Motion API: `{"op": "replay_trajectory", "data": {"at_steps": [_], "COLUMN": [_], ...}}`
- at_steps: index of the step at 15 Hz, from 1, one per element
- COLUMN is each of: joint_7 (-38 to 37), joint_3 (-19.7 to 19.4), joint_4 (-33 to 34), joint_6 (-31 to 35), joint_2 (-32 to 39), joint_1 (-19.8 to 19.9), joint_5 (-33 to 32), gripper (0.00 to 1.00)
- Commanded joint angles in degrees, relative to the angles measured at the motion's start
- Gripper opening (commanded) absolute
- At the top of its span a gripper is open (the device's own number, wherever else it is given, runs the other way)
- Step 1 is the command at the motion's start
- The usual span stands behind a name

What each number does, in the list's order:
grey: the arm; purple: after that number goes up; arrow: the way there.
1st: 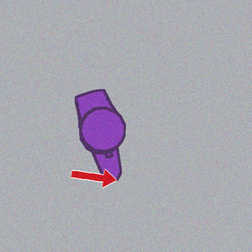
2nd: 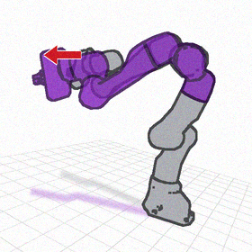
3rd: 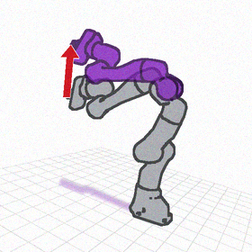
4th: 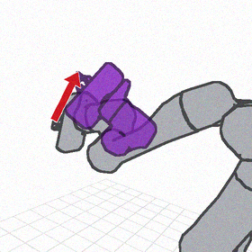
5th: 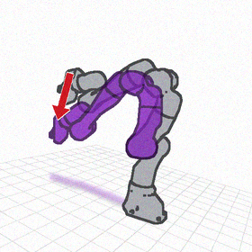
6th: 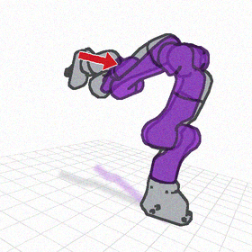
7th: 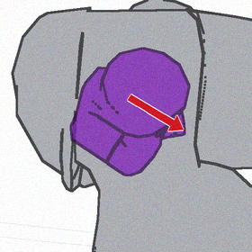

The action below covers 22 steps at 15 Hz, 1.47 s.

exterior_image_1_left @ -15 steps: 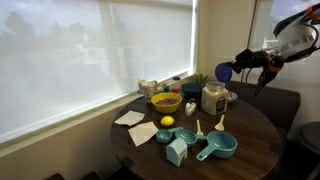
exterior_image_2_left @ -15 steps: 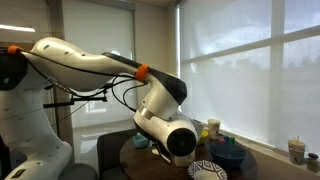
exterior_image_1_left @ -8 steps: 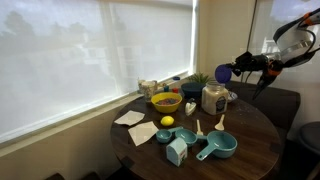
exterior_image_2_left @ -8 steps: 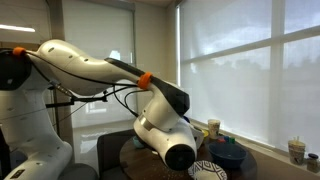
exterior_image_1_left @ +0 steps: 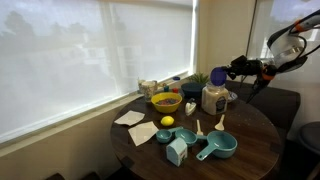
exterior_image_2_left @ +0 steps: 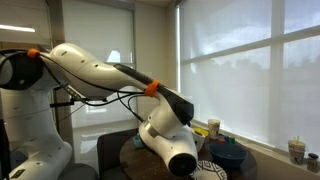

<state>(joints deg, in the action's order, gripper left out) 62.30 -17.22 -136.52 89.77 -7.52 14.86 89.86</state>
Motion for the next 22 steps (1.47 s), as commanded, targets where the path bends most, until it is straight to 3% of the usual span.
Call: {"op": "replay_trajectory", "data": {"at_steps": [1,8,17,18,22], "joint_7": [-1.9,-0.1,1.2,0.2,-0.1], "joint_3": [1.0,0.7,-0.9,-0.6,-0.9], "joint_4": [0.8,0.4,-0.9,-0.6,-0.3], "joint_6": [-1.1,-0.8,-7.7,-5.5,-7.7], "joint_2": [1.9,2.0,2.6,2.5,3.4], "joint_1": [0.4,0.8,1.8,1.9,2.0], "joint_5": [-1.0,0.9,6.4,4.6,5.4], "gripper": [0.01,0.01,0.01,0.01,0.01]}}
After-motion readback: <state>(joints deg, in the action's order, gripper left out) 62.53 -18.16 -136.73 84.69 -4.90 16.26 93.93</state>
